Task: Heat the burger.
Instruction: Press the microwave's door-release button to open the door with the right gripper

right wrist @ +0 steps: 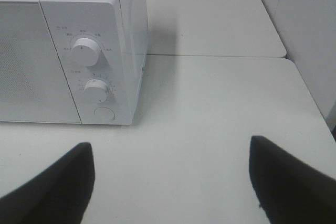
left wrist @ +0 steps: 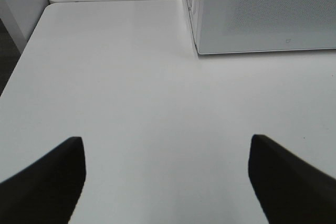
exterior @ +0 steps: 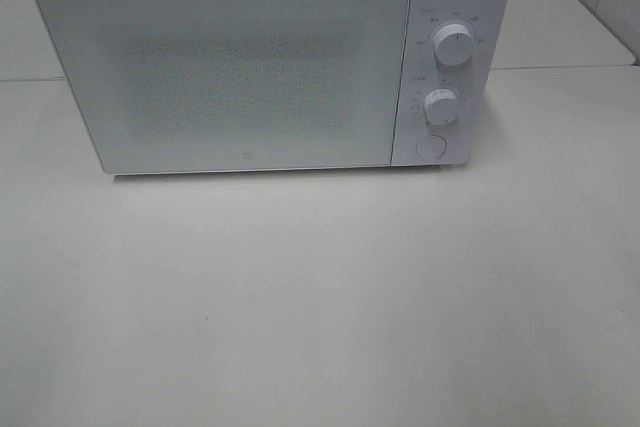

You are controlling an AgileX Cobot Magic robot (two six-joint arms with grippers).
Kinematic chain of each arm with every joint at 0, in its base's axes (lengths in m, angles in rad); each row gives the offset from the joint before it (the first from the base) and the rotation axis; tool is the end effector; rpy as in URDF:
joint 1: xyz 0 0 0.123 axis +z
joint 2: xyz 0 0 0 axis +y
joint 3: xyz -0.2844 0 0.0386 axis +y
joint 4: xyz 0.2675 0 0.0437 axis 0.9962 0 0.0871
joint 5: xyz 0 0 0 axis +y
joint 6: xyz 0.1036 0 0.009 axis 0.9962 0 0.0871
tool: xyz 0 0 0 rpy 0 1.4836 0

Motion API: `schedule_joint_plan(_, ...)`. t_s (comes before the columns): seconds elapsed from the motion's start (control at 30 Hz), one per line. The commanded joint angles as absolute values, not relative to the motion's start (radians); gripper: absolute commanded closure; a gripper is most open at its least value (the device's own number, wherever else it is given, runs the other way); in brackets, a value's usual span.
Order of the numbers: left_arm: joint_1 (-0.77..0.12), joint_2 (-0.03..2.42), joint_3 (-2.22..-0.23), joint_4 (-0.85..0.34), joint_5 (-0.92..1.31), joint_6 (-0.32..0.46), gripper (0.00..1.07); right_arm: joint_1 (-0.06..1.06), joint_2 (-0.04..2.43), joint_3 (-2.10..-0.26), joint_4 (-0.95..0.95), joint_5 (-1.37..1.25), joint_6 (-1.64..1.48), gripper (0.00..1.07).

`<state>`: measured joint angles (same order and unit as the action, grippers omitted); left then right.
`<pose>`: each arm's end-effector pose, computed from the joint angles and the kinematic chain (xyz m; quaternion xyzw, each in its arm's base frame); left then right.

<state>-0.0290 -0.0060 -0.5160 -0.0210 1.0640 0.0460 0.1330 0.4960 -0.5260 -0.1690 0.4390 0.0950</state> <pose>0.0188 -0.0025 0.2854 0.0323 0.8477 -0.0060 0.5295 0.1327 0.0102 0.3117 -0.0564 0.8074 -0.0070 0.5872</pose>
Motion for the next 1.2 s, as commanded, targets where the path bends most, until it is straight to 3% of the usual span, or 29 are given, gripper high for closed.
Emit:
schedule_joint_plan(0.03, -0.024, -0.022, -0.516, -0.028, 1.069, 0.044, 0.29, 0.126, 0.562, -0.53, -0.175, 0.328, 0.087, 0.31)
schedule_joint_plan(1.2, -0.024, -0.022, -0.516, -0.028, 1.069, 0.044, 0.29, 0.126, 1.132, -0.53, -0.177, -0.225, 0.083, 0.31)
